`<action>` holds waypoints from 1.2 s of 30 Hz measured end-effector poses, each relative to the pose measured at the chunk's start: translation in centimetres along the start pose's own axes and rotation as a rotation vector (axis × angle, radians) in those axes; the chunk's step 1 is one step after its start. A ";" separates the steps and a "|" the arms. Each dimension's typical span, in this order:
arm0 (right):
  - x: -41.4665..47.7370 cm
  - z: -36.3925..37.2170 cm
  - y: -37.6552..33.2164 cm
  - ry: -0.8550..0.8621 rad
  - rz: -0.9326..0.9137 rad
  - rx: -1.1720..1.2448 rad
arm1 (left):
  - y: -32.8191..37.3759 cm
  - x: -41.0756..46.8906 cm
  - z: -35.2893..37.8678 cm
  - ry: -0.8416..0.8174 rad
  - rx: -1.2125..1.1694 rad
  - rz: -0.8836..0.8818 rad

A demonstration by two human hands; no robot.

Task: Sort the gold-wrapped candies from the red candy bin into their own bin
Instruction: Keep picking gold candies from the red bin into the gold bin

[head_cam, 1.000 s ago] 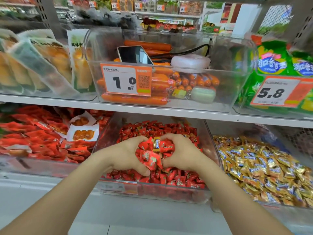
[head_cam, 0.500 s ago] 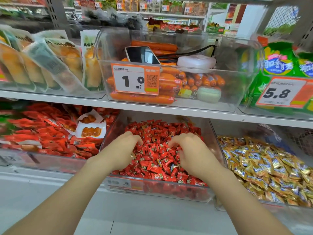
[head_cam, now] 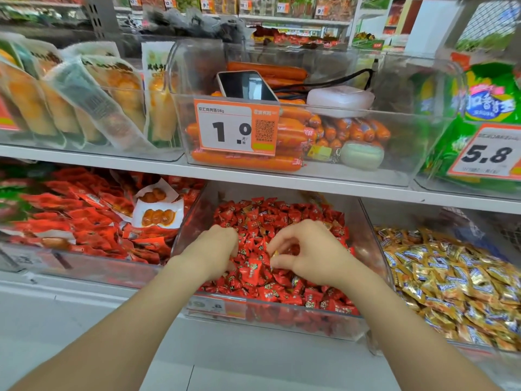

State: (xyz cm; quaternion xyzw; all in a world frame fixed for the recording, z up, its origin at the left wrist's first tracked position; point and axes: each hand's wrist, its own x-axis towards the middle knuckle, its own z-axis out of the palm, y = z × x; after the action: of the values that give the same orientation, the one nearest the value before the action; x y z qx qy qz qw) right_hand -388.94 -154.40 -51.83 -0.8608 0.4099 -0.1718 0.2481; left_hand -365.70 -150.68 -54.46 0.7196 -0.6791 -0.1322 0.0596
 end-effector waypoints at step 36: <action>-1.5 -1.1 0.7 -0.160 0.077 -0.127 | 4.2 -0.5 -0.9 0.011 0.022 0.247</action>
State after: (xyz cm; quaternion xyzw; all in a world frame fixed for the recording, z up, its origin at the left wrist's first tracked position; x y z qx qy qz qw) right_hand -390.83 -153.95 -51.46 -0.8694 0.4315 -0.0665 0.2312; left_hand -369.52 -150.54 -52.38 0.6318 -0.7636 -0.1125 0.0714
